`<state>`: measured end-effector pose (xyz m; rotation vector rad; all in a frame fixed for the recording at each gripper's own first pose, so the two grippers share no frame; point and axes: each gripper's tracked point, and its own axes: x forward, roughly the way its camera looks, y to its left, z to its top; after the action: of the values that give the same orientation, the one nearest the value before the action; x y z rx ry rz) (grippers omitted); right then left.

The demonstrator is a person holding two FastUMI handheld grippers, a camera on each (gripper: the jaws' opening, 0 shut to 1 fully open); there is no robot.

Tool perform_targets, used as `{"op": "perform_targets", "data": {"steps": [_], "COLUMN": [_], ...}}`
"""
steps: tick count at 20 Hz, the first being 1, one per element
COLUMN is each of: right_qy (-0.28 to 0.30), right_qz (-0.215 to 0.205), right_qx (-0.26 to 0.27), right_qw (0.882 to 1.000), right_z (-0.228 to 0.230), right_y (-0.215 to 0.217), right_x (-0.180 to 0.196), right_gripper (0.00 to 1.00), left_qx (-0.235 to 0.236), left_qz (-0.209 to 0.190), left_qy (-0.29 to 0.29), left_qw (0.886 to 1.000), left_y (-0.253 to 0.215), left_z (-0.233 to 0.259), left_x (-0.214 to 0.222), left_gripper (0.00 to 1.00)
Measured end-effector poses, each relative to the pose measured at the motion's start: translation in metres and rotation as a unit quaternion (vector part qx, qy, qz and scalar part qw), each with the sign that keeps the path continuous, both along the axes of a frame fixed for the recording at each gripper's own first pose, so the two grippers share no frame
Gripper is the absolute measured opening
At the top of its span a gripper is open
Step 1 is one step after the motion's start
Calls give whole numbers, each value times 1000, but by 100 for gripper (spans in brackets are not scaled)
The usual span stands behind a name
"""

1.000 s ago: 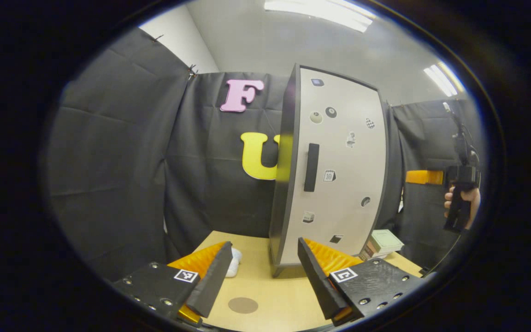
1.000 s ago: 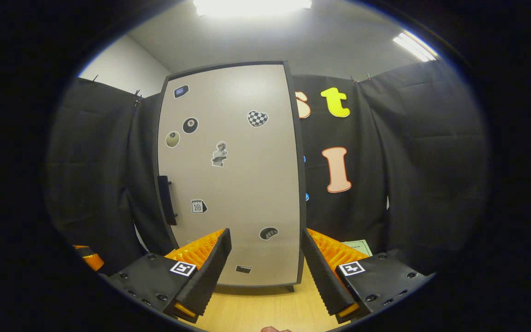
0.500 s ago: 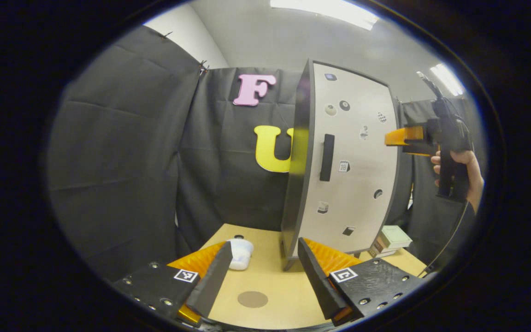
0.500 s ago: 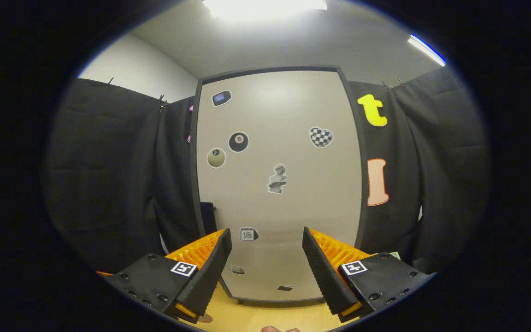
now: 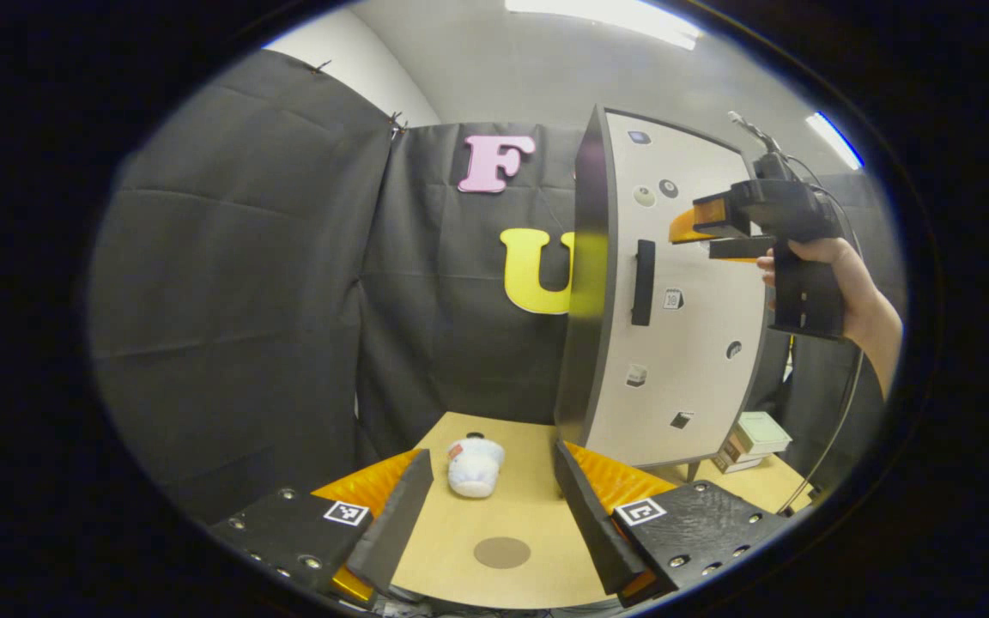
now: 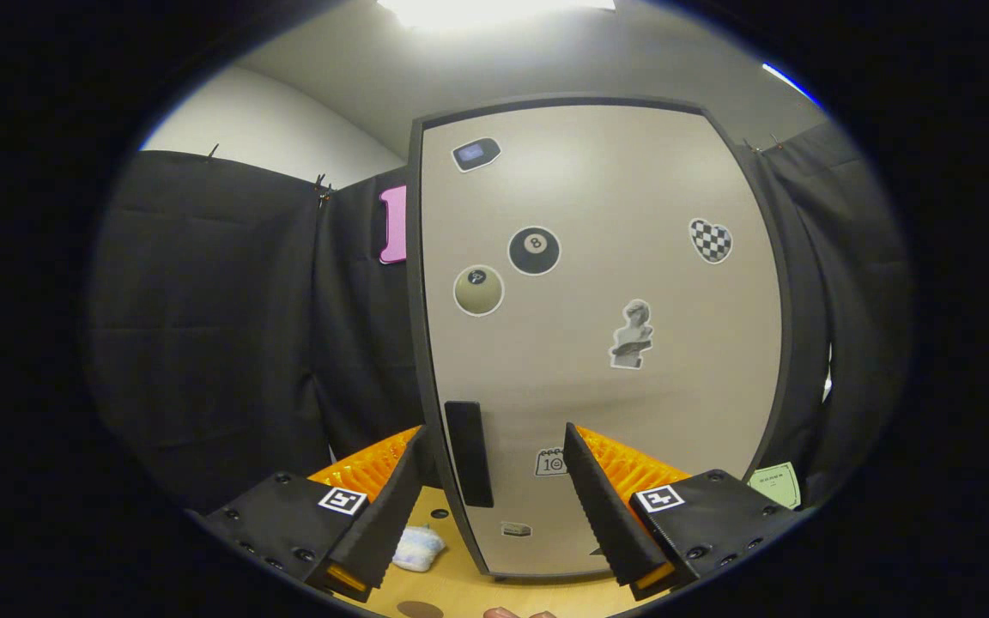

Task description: Open the cabinet door with the right hand, grasp the bottle in the cabinet with the left hand and place it on the coaster, then close the cabinet door with the right hand.

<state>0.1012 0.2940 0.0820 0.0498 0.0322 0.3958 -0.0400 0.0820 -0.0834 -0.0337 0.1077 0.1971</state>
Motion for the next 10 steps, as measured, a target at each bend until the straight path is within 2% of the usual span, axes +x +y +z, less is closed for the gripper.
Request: {"op": "perform_targets", "data": {"steps": [10], "right_qy": [30], "right_qz": [-20], "right_qx": [-30], "right_qw": [999], "right_z": [-39], "right_y": [38], "right_x": [48], "right_gripper": [98], "left_qx": [-15], "left_qz": [41], "left_qy": [21], "left_qw": [999], "left_y": [31], "left_z": [-21], "left_x": [-9], "left_gripper": [88]}}
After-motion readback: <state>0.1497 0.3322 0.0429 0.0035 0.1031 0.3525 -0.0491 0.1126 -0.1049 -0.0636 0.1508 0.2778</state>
